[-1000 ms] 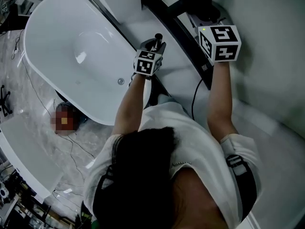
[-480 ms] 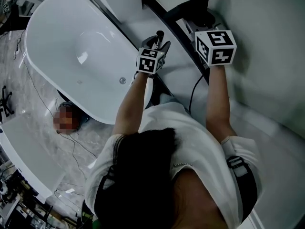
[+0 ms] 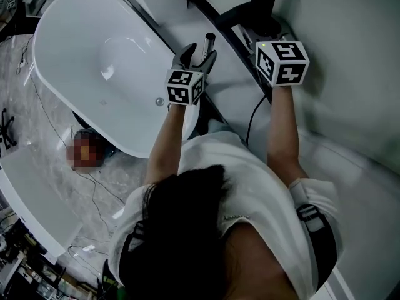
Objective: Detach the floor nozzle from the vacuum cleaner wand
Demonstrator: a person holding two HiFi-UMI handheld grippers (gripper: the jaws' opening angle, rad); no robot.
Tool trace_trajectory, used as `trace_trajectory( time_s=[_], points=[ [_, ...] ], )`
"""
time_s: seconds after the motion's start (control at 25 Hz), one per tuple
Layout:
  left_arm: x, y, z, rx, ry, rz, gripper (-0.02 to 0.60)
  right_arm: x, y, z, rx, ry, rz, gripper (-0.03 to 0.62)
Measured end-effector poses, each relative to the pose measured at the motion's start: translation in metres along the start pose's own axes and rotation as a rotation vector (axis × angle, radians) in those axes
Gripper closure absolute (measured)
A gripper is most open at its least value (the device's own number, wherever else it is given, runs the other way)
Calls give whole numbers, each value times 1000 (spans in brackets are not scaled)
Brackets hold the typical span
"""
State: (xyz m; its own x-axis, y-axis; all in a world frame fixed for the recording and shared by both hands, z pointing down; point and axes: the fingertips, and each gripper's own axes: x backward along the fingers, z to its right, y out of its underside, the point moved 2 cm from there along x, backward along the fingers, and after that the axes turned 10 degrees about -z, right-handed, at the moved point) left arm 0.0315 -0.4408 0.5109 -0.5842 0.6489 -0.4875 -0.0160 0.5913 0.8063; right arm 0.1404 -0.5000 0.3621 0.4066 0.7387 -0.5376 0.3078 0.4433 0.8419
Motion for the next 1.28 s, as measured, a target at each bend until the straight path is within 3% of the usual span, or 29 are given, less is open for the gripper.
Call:
trace_trajectory(
  time_s=[0.36, 0.72, 1.28],
  points=[
    [61, -34, 7, 38, -15, 127, 328, 10, 24, -24, -56, 29, -1, 370],
    [111, -40, 5, 21, -71, 178, 335, 29, 49, -46, -100, 115, -5, 370],
    [180, -13, 13, -1, -154, 180, 489, 60, 93, -129, -131, 117, -9, 370]
  ],
)
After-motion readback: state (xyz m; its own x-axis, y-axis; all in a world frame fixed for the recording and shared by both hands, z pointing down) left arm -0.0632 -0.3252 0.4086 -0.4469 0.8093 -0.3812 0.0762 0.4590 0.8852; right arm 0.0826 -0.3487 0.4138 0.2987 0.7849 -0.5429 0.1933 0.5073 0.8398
